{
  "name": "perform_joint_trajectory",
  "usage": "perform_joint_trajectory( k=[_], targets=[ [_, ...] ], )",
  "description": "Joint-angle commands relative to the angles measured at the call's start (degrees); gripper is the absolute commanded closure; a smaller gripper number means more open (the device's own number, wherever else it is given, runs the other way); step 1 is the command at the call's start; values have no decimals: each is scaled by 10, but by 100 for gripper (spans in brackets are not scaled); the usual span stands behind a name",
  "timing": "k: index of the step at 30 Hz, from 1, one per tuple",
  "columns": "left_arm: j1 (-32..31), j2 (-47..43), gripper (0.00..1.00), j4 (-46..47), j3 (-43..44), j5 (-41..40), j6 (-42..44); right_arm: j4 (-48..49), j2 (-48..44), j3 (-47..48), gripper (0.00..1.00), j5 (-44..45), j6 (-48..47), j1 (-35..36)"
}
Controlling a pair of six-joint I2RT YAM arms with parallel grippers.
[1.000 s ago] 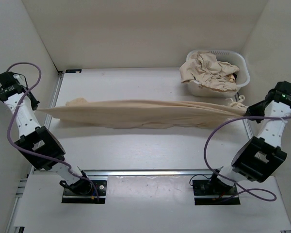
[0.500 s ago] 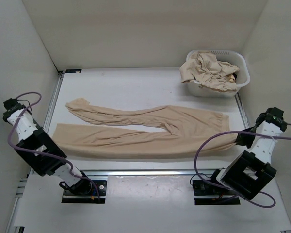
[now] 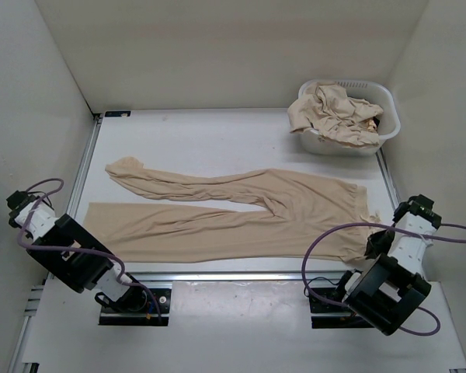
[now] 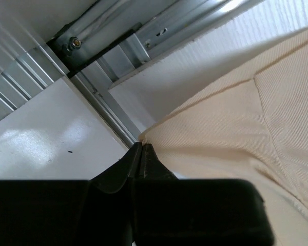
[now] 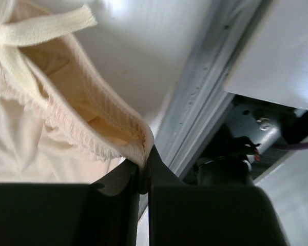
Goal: Fold and stack the trousers
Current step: Flatten the trousers out
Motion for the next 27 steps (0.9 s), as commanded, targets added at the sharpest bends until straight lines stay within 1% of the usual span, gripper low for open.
perform_joint_trajectory(
  k=[1,4,6,12,13,14,15,16,17,18,19,20,21,24,25,27],
  targets=[
    [14,-18,86,34,-4,-21,-1,-27,-13,7,100,74,26,-10],
    [19,-18,86,34,-4,-34,-1,-51,-6,50,100,108,43,-21],
    [19,-18,86,40,-4,-45,-1,-60,-1,76,100,114,56,-21],
    [24,-6,86,40,-22,-57,-1,-77,-8,69,100,156,69,-21],
    [24,-6,77,40,-29,-63,-1,-83,-8,64,100,165,69,-21],
    [24,-6,34,16,-29,-58,-1,-83,-8,64,78,176,69,-21],
    [24,-6,34,16,-29,-58,-1,-83,-8,64,69,176,69,-21],
    [24,-6,25,2,-7,-37,-1,-78,-8,64,63,176,64,-21],
    [24,-6,23,-16,9,-21,-1,-78,-8,64,58,176,63,-21],
    [24,-6,23,-36,28,-2,-1,-72,-2,69,50,176,56,-21],
    [14,-6,23,-72,46,31,-1,-71,-2,69,47,176,51,-21],
    [7,-6,23,-85,77,42,-1,-58,3,62,45,156,51,-21],
    [-4,-6,23,-94,86,50,-1,-53,3,62,42,146,42,-21],
    [-64,-1,23,-94,86,91,-1,-24,9,39,39,106,19,-21],
    [-103,-1,24,-82,75,91,-1,-14,14,28,39,65,-1,-21],
    [-134,29,24,-36,46,72,-1,1,14,21,39,33,-9,-6]
  ],
)
